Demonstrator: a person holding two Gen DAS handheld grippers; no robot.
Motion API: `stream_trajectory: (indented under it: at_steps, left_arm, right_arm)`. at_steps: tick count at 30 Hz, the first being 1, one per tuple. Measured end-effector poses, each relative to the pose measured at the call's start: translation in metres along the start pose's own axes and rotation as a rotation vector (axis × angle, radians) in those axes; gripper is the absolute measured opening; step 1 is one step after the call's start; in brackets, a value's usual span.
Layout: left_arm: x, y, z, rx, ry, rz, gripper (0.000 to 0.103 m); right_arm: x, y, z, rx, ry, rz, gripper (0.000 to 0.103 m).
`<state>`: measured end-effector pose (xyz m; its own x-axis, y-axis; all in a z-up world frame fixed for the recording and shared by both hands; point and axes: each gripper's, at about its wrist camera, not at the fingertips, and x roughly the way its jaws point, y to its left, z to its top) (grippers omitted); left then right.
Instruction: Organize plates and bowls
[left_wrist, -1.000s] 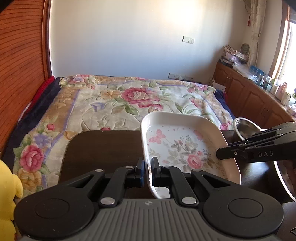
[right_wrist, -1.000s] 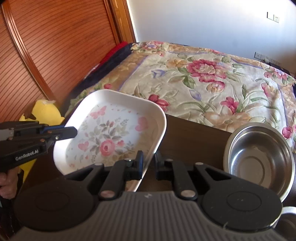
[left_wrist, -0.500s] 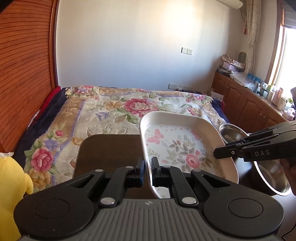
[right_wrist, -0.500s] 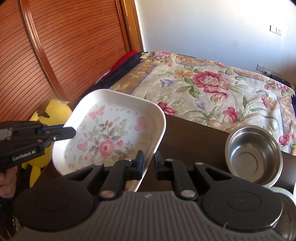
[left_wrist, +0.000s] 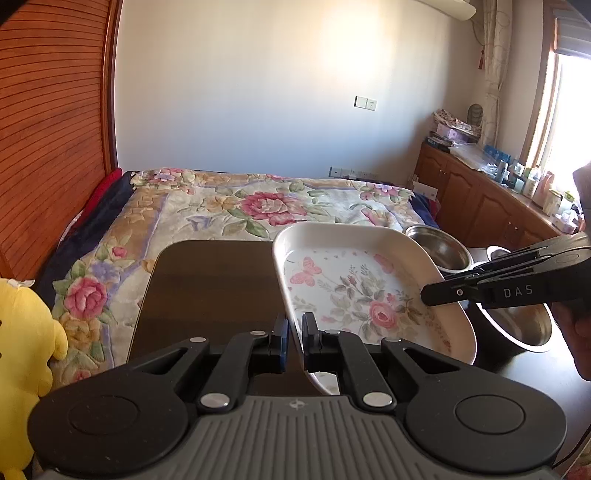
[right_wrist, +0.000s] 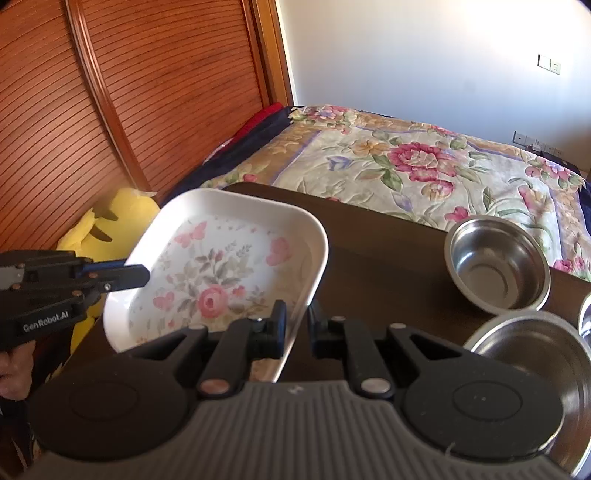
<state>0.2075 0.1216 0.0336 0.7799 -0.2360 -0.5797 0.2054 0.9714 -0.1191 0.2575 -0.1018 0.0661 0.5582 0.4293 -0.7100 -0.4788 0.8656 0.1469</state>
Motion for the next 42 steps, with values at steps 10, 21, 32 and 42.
stream_trajectory:
  at_steps: [10,21,32,42]
  left_arm:
    - [-0.027,-0.017,-0.023,-0.009,-0.02,-0.01,0.009]
    - [-0.057,-0.045,-0.061,0.022,-0.049,0.004,0.008]
    - [-0.063,-0.052,-0.086,0.023,-0.026,-0.006,0.008]
    - [-0.045,-0.055,-0.1,0.021,0.019,0.003,0.008]
  right_arm:
    - [-0.025,0.002,-0.029,0.0,-0.022,0.025,0.014]
    - [-0.049,0.009,-0.073,-0.041,-0.046,0.033,0.014]
    - [-0.059,0.008,-0.099,-0.032,-0.059,0.053,0.014]
    - [-0.05,0.003,-0.107,0.015,-0.067,0.062,0.014]
